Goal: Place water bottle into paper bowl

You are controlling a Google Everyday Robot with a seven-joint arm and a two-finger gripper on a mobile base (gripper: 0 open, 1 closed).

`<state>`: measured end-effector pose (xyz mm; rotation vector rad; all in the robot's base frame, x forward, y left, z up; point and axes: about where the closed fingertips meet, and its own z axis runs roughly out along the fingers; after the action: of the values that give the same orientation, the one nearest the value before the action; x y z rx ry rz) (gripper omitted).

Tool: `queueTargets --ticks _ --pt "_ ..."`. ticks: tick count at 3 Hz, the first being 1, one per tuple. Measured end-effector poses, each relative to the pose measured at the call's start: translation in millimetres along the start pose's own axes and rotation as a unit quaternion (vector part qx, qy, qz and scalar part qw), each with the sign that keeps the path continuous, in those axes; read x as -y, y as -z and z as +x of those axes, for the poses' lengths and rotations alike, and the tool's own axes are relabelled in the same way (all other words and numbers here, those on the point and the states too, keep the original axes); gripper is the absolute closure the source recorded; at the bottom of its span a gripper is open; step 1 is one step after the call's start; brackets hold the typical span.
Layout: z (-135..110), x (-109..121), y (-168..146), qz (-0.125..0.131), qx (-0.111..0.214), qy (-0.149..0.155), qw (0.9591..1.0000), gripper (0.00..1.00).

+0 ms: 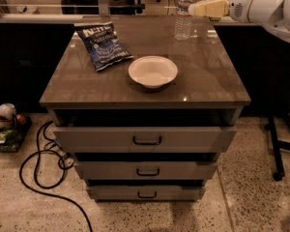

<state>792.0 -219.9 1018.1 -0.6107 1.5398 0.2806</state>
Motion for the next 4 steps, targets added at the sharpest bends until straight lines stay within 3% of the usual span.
queueTargets --ticks 2,4 --pt "31 16 -71 0.005 -0.044 -0.037 0.9983 0.0" --pt "58 21 -115 -0.013 -0.029 -0.088 0.9956 0.0"
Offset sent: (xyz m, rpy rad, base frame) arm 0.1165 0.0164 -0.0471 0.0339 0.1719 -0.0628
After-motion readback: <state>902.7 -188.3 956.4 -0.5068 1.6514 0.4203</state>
